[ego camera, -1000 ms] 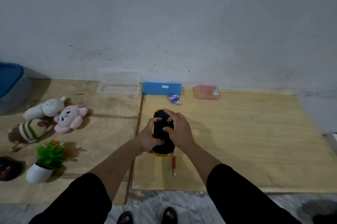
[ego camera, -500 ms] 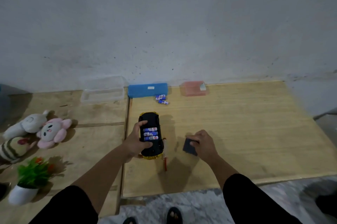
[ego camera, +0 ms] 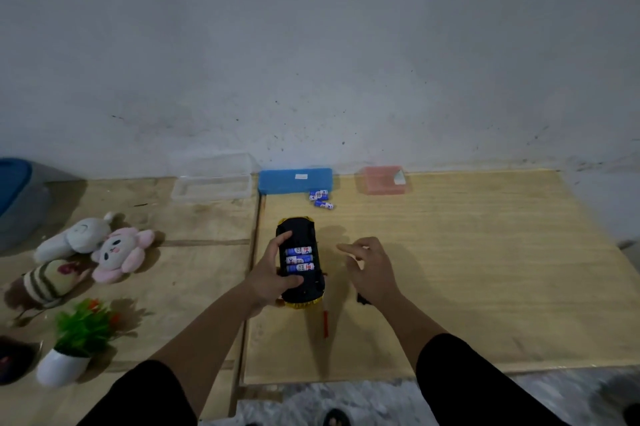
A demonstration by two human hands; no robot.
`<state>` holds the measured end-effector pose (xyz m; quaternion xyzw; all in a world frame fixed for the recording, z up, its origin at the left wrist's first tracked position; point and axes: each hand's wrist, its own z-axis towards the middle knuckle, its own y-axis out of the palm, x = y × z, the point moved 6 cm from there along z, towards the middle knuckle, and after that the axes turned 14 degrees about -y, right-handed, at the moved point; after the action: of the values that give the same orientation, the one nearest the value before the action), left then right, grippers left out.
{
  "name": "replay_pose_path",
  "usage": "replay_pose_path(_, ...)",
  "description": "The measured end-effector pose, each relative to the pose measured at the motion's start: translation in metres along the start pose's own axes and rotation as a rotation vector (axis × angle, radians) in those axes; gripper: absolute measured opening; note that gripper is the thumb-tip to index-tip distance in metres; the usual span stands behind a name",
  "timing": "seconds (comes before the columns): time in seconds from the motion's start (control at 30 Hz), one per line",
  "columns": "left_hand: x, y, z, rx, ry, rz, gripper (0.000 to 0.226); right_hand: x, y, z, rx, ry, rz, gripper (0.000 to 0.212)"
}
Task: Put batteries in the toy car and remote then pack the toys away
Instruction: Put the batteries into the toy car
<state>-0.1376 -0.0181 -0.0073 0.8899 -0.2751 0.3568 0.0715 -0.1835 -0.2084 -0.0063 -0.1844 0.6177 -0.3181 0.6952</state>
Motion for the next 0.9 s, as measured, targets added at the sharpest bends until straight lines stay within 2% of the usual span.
replay_pose_path(0.07,0.003,-0.002,-0.002,0.016,0.027,-0.008,0.087,-0.023,0.005,0.01,0.028,0.005,0.092,0.027)
replay_pose_path(0.23,0.017,-0.01,-0.012,0.026,0.182,-0.047,0.088,-0.064,0.026,0.019,-0.069,0.064,0.149,0.031)
replay_pose_path(0.3,0.022,-0.015,-0.016,0.027,0.246,-0.058,0.088,-0.073,0.034,0.019,-0.055,0.099,0.14,0.033)
replay_pose_path(0.47,0.028,-0.038,-0.024,0.044,0.365,0.019,0.087,-0.101,0.051,0.013,0.02,0.234,0.327,0.036)
replay_pose_path(0.9,0.008,-0.083,-0.041,-0.057,0.364,0.134,0.094,-0.154,0.08,-0.002,0.135,0.4,0.558,0.035)
